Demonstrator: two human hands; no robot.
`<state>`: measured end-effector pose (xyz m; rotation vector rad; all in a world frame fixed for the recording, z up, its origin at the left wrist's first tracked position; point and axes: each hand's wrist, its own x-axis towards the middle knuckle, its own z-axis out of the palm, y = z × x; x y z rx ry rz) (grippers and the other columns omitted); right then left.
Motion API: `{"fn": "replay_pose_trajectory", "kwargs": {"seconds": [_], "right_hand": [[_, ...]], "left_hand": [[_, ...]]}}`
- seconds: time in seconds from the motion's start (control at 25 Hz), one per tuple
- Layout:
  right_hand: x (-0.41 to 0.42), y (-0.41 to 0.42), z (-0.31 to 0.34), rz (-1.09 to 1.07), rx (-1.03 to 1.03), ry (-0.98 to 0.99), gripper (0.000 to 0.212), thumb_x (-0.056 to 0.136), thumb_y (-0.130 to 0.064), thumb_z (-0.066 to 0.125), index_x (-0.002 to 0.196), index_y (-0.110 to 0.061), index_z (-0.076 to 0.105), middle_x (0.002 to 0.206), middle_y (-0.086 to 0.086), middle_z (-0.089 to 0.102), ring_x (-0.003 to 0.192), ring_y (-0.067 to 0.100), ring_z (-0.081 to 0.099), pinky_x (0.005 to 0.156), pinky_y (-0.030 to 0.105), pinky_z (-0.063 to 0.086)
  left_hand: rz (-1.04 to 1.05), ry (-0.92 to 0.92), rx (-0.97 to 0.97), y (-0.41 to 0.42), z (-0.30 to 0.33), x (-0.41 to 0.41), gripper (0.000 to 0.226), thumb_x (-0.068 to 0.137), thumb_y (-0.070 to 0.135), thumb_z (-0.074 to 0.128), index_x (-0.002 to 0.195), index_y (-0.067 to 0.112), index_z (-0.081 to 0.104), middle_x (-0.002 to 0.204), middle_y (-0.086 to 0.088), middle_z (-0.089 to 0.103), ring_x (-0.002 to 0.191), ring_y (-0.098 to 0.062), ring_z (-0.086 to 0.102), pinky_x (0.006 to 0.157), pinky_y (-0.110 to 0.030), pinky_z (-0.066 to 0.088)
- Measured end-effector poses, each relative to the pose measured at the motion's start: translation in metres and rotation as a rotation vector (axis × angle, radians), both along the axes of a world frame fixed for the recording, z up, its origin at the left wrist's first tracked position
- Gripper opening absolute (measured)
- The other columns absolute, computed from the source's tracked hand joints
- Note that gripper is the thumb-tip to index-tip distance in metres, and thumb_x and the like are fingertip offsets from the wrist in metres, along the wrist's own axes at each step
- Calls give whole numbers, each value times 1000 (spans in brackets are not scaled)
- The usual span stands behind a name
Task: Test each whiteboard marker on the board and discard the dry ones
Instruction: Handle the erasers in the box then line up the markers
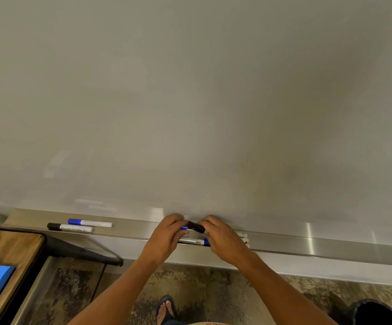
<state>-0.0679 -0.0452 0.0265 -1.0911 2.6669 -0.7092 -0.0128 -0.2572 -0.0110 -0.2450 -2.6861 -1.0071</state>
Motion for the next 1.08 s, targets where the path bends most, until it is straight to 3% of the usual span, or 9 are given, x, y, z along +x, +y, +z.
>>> {"fn": "replay_pose_trajectory", "kwargs": {"seconds": [0.08,0.2,0.28,0.44,0.64,0.92,1.08], "right_hand": [[-1,-5,-2,-16,51,0,35,95,-12,62,129,-18,57,118,2,63,103,17,60,90,32,54],[-1,-3,-3,-70,134,69,42,93,-20,67,132,-22,53,117,1,67,101,18,64,85,32,56],[-2,2,-3,-120,145,128,41,93,-26,68,131,-21,53,115,0,70,96,17,67,82,30,57],[0,11,-3,-210,77,132,38,103,-40,49,136,-22,48,113,-1,70,85,15,69,74,29,59],[6,18,-3,-224,-63,119,56,96,-61,35,133,-23,53,115,-5,69,87,12,69,75,26,59],[8,31,-4,-319,-146,156,57,98,-66,26,116,-24,61,96,-11,68,72,3,62,63,13,52],[7,40,-7,-370,-145,176,42,100,-60,31,104,-28,58,87,-13,66,65,4,60,55,14,49]], "left_hand": [[1,27,-59,-5,-4,-4,46,100,49,38,109,16,70,107,3,63,95,-9,56,88,-16,44],[40,-16,-112,-11,-7,-7,20,95,27,60,107,16,72,105,3,65,93,-12,59,86,-21,48],[81,-40,-128,-12,-13,-7,19,89,16,69,108,18,73,106,4,65,94,-12,60,87,-25,51],[110,-88,-130,-11,-23,-7,23,89,12,68,110,20,72,107,6,68,94,-11,63,88,-35,55],[130,-116,-130,-8,-25,-7,26,89,10,67,112,22,71,109,6,68,95,-11,64,89,-38,55],[233,-143,-159,-11,-17,2,24,92,12,64,110,26,70,110,9,69,99,-12,63,96,-36,43],[298,-176,-156,-13,-14,6,25,93,12,63,111,26,70,110,9,70,100,-13,63,98,-36,38]]}}
